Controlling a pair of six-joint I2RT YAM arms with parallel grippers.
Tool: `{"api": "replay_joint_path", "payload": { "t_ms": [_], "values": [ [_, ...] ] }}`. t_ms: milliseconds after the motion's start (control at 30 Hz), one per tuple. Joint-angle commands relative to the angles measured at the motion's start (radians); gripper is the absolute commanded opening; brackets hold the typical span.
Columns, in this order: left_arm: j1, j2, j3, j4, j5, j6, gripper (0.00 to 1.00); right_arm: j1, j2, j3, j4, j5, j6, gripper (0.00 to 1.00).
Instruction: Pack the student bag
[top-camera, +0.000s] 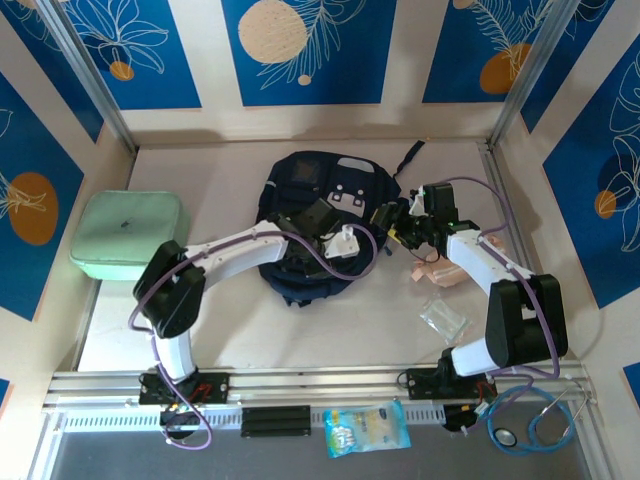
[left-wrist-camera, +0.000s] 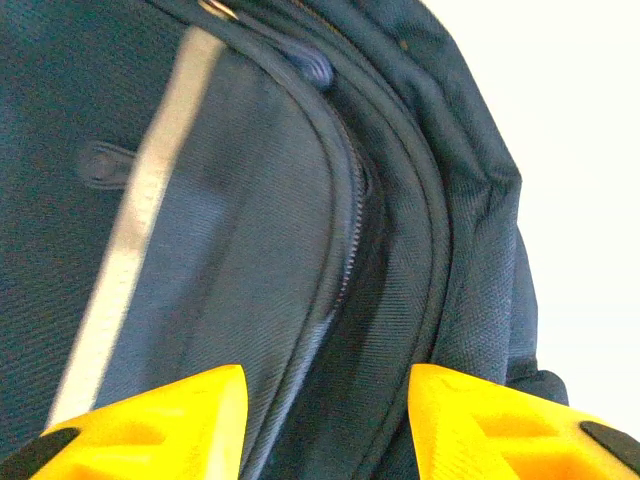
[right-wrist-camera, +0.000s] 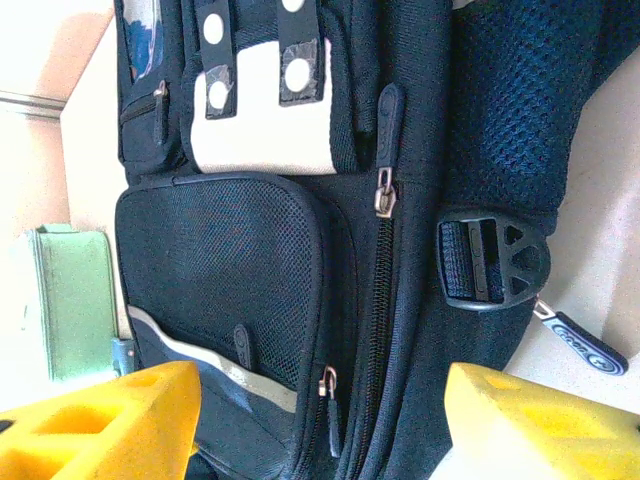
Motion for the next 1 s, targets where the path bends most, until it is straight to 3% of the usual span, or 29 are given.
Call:
{"api": "replay_joint_path", "payload": {
  "t_ms": [0, 367, 600, 967],
  "values": [
    [0.005, 0.042, 0.040, -0.039, -0.042, 0.052, 0.44, -0.013, -0.020, -0.008, 0.001, -0.029, 0.011, 0.66],
    [0.005, 0.107, 0.071, 0.066, -0.177, 0.131, 0.28, -0.018, -0.023, -0.020, -0.002, -0.030, 0.021, 0.66],
    [0.005, 0.087, 0.086, 0.046, -0.156, 0.110, 0.00, -0.032, -0.007, -0.014, 0.027, -0.048, 0.029, 0.66],
    [0.010, -0.128, -0.045, 0.142, -0.103, -0.007, 0.00, -0.043, 0.179, 0.159, 0.087, -0.152, -0.016, 0.63]
  ]
}}
